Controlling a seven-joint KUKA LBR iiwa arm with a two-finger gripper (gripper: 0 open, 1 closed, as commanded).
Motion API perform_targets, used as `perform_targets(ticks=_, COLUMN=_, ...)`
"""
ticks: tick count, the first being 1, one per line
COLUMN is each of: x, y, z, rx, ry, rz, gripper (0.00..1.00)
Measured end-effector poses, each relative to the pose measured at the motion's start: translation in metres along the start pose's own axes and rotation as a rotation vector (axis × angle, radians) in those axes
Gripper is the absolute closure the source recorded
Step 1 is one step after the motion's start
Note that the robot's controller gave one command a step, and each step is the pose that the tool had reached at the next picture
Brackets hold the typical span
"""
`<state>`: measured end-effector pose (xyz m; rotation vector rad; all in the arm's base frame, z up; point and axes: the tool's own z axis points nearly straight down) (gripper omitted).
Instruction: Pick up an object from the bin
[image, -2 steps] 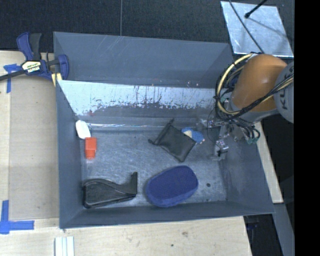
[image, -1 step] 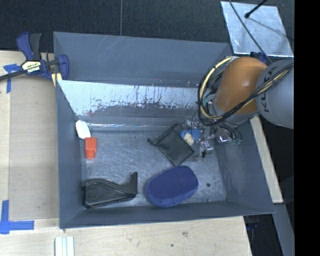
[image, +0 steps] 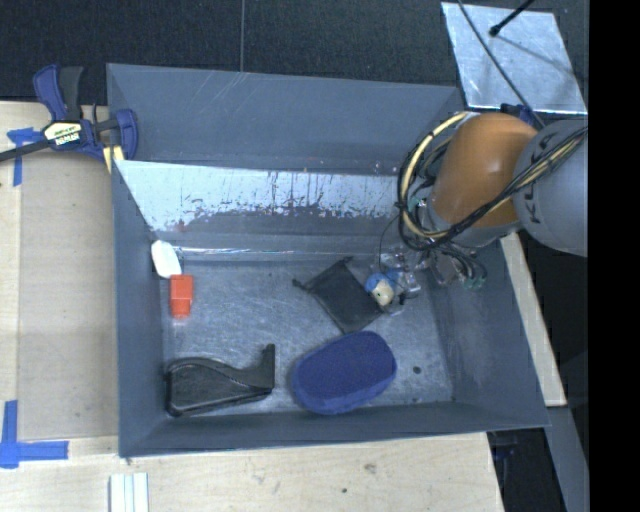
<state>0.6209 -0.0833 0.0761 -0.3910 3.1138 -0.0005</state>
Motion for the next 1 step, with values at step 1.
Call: perform_targets(ticks=1, x=0.0176, y=0.0187, z=-0.1691, rx=0.004, ry=-0.009, rz=-0.03, gripper=1.0)
